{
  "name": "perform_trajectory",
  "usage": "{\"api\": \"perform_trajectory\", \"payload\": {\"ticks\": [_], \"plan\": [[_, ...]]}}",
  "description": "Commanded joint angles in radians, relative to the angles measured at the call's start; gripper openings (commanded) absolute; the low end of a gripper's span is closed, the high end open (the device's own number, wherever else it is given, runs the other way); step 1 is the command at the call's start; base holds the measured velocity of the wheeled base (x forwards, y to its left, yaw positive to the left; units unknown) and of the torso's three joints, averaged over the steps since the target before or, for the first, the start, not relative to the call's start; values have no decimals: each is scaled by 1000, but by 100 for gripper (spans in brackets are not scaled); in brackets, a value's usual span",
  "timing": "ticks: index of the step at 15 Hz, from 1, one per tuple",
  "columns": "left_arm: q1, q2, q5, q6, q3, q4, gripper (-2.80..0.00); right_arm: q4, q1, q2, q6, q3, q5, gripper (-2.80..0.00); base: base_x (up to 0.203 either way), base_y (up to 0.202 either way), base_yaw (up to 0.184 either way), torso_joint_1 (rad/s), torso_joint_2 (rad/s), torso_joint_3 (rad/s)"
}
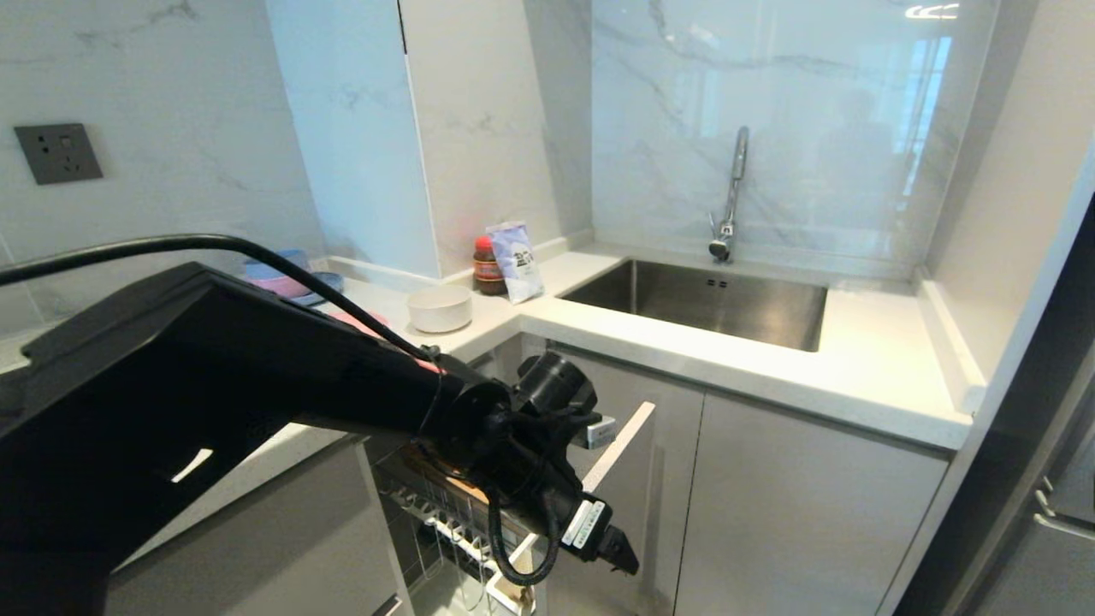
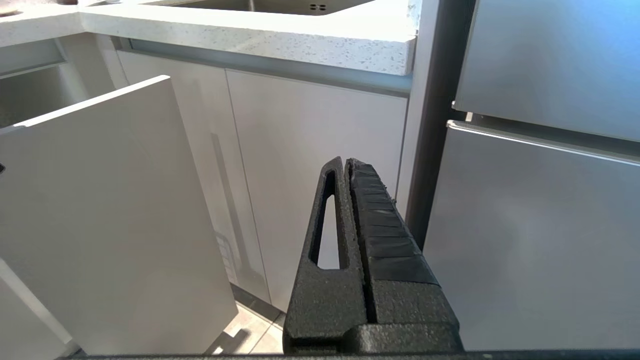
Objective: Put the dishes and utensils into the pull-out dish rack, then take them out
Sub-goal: Open the cupboard
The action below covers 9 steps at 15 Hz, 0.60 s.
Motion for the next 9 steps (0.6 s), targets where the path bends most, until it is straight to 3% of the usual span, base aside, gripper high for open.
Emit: {"api": "perform_trajectory", "payload": {"ticks": [1, 4, 9], "plan": [[2, -23, -7, 1, 2, -4, 0, 0, 0, -3, 0, 2, 0, -280, 0, 0, 0, 0, 0, 0], [52, -22, -8, 1, 3, -4, 0, 0, 0, -3, 0, 2, 0, -280, 0, 0, 0, 0, 0, 0], [-21, -13, -11, -5, 8, -4, 0, 0, 0, -3, 0, 2, 0, -280, 0, 0, 0, 0, 0, 0]]}}
